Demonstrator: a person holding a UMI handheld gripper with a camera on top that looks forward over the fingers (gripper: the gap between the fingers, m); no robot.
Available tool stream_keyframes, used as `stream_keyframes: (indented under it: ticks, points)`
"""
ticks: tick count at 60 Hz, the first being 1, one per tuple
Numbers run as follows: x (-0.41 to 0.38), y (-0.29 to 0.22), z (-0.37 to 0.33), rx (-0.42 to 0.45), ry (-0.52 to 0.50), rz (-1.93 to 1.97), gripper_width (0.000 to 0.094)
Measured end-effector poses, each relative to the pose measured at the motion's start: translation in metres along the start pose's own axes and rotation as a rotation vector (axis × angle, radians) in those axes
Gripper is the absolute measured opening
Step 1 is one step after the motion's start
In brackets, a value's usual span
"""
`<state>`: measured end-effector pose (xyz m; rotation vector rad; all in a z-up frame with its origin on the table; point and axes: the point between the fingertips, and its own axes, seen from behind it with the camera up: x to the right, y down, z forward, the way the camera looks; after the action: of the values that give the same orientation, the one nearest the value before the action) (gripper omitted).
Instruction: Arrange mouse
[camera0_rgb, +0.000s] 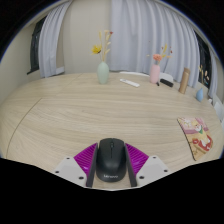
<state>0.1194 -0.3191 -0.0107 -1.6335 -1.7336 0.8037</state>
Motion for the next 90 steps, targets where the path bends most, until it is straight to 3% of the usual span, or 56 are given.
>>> stream_keyframes:
  ticks: [12,19,25,34,40,45,55,70,79,81,83,86,90]
  points:
    - [0.0,-0.001,-0.001,-0.015,-0.016,0.033,0.0359]
    - [0.009,-0.011,-0.014,-0.01,-0.006,0.018,0.0357]
    - [0.024,-0.052,-0.043,0.049,-0.021,0.025,0.0358]
    - [0.099,-0.126,-0.07,0.117,0.003,0.065,0.0357]
    - [0.184,-0.146,-0.063,0.125,0.073,0.088,0.0356]
    - [0.262,-0.134,-0.045,0.106,0.147,0.115,0.0358]
    - [0.359,-0.068,-0.009,0.023,0.188,0.13,0.0355]
    - [0.381,-0.004,0.012,-0.054,0.148,0.1,0.036]
    - [0.379,0.004,0.012,-0.058,0.13,0.077,0.0514]
    - [0.383,0.002,0.01,-0.058,0.143,0.071,0.0666]
    - [0.385,0.0,0.007,-0.061,0.154,0.06,0.0885]
    - [0.382,-0.011,-0.005,-0.046,0.149,0.046,0.0828]
    - [0.371,-0.031,-0.031,-0.003,0.129,0.033,0.0866]
